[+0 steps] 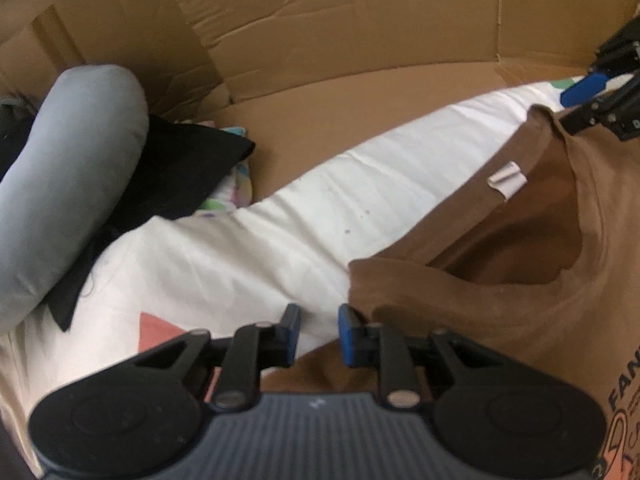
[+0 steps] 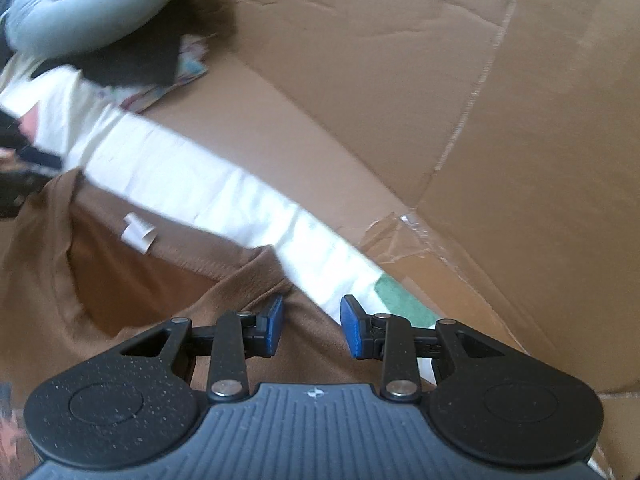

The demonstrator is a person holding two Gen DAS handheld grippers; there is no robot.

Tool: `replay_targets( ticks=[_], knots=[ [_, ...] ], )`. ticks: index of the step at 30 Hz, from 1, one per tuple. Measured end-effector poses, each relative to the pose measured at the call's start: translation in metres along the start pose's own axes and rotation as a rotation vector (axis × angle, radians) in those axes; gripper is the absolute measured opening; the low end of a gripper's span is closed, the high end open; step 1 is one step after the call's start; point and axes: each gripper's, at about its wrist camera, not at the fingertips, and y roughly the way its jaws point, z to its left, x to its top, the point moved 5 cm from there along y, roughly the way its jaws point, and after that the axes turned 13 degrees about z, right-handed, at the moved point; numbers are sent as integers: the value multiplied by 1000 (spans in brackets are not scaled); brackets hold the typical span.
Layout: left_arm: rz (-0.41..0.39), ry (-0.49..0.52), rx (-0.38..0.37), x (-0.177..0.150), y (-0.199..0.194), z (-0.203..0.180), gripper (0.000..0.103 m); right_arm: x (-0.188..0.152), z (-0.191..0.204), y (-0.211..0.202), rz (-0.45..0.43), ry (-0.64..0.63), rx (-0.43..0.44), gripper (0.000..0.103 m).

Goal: Fold clothes
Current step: 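Open both grippers and move them to the T-shirt collar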

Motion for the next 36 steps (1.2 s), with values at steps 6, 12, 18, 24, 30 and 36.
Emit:
replay_targets(
  ticks=[6,12,18,24,30,36],
  knots=[
    [-7,79,-5,2,-7,-3,23,1,0,-3,19,-62,36,39],
    [-21,113,-39,-1,-25,13,30,6,-3,-12,10,-80,39,38],
    [-24,96,-69,8,-14,7,29,13,-4,-6,16,-58,36,38],
    [-39,120,-81,4,-18,4,28,7,2,-1,24,-71,40,38],
    [-56,75,-121,7,-29,17,28,6,2,-4,28,-78,41,38],
    [-25,108,-164,8,-17,-5,27,7,3,-2,32,-78,37,38]
  ],
)
